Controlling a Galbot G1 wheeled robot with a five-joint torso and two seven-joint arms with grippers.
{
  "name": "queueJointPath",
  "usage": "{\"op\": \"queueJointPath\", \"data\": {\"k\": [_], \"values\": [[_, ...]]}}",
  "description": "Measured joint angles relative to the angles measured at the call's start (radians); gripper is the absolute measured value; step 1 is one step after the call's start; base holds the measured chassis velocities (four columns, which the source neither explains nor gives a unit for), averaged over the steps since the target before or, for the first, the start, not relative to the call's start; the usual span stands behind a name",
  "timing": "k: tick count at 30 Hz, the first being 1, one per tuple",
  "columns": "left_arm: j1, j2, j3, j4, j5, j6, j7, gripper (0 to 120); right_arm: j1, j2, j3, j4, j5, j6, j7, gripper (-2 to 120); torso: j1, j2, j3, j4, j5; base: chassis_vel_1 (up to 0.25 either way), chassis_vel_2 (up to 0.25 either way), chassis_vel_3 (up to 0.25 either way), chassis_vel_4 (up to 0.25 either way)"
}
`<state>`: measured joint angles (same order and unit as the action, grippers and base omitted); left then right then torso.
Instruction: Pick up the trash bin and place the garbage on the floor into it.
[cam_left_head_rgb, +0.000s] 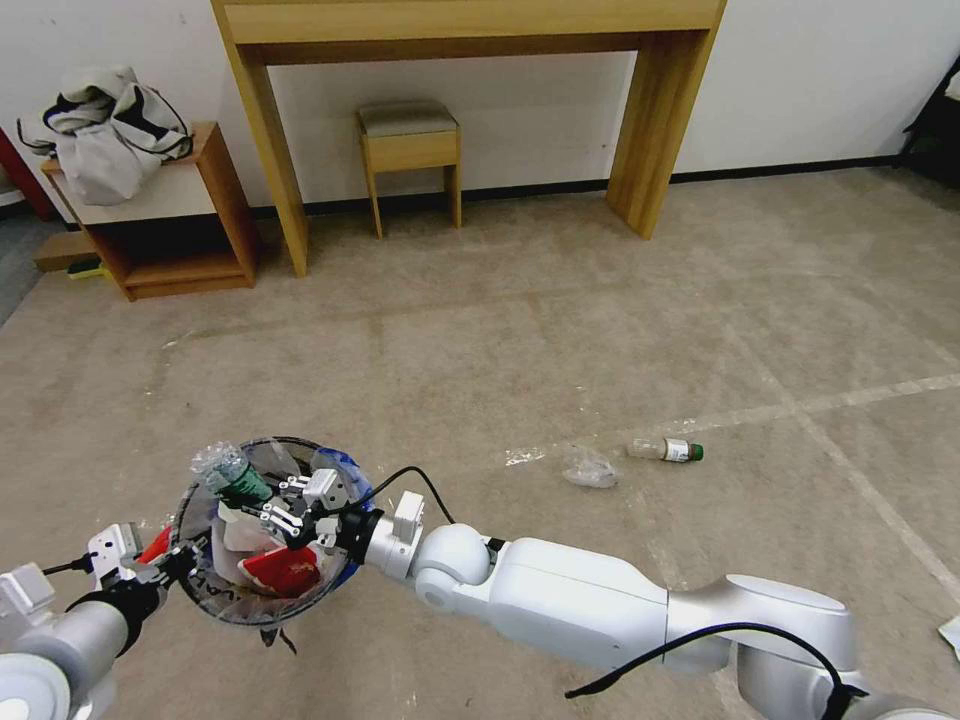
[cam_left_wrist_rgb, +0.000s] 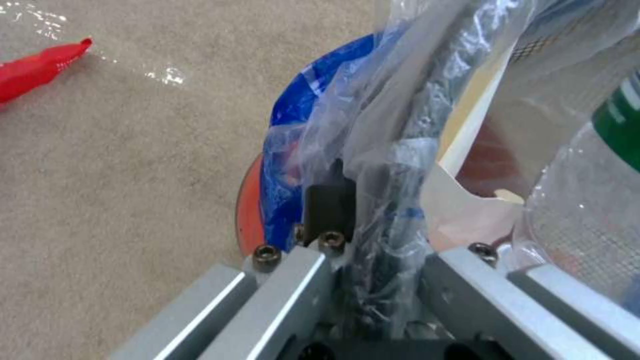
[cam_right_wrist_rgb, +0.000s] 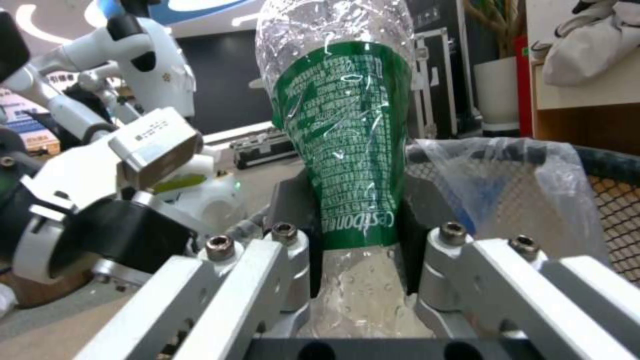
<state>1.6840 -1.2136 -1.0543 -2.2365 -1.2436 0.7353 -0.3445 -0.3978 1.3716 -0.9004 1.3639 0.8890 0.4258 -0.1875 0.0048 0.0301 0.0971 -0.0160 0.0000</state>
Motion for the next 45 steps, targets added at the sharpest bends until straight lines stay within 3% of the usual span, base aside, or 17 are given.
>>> {"op": "queueJointPath", "data": {"k": [17,33,45], "values": [[0.003,-0.005,0.000,-0.002,0.001,0.000,0.000,0,0.003,0.027,-0.001,-0.085,-0.017,0.036,-0.028,19,0.000,0.000,0.000,0.0000,0.0000,0.000,0.000,0.000,0.000],[0.000,0.000,-0.005,-0.001,-0.001,0.000,0.000,0,-0.010,0.019,0.000,-0.082,-0.038,0.038,-0.035,19,0.000,0.000,0.000,0.0000,0.0000,0.000,0.000,0.000,0.000],[-0.007,0.006,-0.008,0.011,-0.008,0.000,0.001,0,-0.002,0.005,0.000,-0.041,-0.035,0.015,-0.024,61,0.000,0.000,0.000,0.0001,0.0000,0.000,0.000,0.000,0.000]]}}
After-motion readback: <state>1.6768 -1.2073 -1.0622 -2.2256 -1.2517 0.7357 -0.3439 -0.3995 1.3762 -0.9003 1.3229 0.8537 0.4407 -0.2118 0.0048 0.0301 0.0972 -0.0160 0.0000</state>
